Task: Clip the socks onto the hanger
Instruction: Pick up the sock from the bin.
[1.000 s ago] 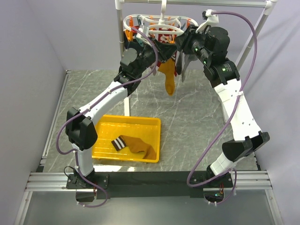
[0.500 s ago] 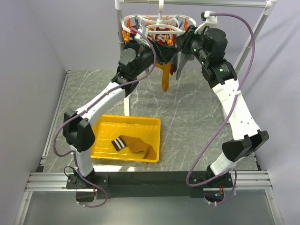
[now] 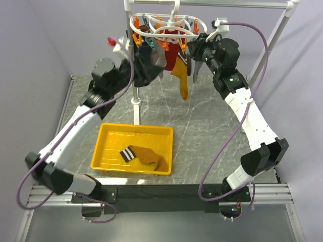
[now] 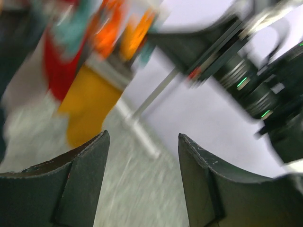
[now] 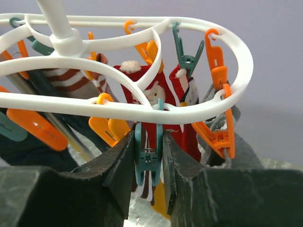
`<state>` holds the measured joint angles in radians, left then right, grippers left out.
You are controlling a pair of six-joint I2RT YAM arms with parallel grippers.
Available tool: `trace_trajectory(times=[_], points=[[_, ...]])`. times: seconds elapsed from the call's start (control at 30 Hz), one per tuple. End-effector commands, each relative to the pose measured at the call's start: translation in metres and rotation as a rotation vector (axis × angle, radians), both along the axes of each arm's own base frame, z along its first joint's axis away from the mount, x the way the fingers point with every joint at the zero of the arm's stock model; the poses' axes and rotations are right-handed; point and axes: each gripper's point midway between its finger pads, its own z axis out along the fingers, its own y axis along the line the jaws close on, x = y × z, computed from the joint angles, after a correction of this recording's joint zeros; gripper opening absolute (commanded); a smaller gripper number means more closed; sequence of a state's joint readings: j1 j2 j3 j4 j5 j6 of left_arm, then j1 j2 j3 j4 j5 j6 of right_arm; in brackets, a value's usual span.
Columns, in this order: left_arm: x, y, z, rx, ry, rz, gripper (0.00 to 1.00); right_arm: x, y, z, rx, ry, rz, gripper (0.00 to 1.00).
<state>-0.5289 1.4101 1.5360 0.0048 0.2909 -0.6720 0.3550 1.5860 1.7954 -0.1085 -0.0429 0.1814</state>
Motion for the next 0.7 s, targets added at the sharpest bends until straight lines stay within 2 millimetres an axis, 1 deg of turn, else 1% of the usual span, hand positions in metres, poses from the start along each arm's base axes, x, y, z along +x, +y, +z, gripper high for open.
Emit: trace_trajectory(times=[0.0,0.03,0.07,0.1,0.13,0.2,0.23,0.27,0.3,0.33,0.4,0.43,0.5,0.53,0.6,0.63,0.67], points=[[-0.017,0.025,-0.078,0.183,0.186,0.068,0.65,-0.012,-0.003,0.034,0.011,-0.144,0.017,0.07],[-0.017,0.034,-0.103,0.221,0.233,0.109,0.65,-0.011,-0.003,0.033,0.009,-0.15,0.013,0.07],[-0.023,0.042,-0.118,0.255,0.274,0.13,0.65,-0.01,-0.005,0.034,0.014,-0.161,0.007,0.06],[-0.03,0.05,-0.122,0.265,0.284,0.148,0.65,-0.009,-0.005,0.033,0.016,-0.164,0.002,0.05],[-0.032,0.058,-0.139,0.292,0.321,0.185,0.65,-0.009,-0.004,0.034,0.015,-0.171,0.005,0.04],[-0.043,0.07,-0.155,0.322,0.375,0.213,0.65,-0.01,-0.004,0.035,0.021,-0.182,0.008,0.04],[-0.047,0.075,-0.171,0.335,0.421,0.23,0.65,-0.01,-0.003,0.035,0.024,-0.182,0.01,0.03],[-0.049,0.081,-0.178,0.34,0.446,0.256,0.65,-0.01,-0.004,0.036,0.027,-0.184,0.01,0.03],[-0.057,0.086,-0.187,0.351,0.479,0.267,0.64,-0.01,-0.005,0.036,0.033,-0.187,0.006,0.03],[-0.062,0.09,-0.203,0.359,0.53,0.277,0.64,-0.01,-0.005,0.036,0.033,-0.188,0.006,0.03],[-0.071,0.096,-0.219,0.37,0.592,0.296,0.64,-0.011,-0.006,0.037,0.037,-0.197,0.001,0.03],[-0.077,0.105,-0.238,0.389,0.663,0.339,0.65,-0.011,-0.006,0.037,0.039,-0.201,0.001,0.03],[-0.083,0.117,-0.256,0.41,0.726,0.4,0.65,-0.009,-0.005,0.035,0.036,-0.192,0.003,0.03],[-0.089,0.123,-0.27,0.413,0.788,0.435,0.65,-0.008,-0.003,0.034,0.034,-0.188,0.008,0.02],[-0.092,0.13,-0.283,0.402,0.833,0.485,0.64,-0.008,-0.003,0.032,0.032,-0.177,0.011,0.02],[-0.095,0.133,-0.296,0.384,0.883,0.517,0.64,-0.009,-0.002,0.033,0.033,-0.179,0.013,0.02],[-0.097,0.134,-0.302,0.368,0.905,0.535,0.63,-0.009,-0.003,0.031,0.032,-0.176,0.013,0.02]])
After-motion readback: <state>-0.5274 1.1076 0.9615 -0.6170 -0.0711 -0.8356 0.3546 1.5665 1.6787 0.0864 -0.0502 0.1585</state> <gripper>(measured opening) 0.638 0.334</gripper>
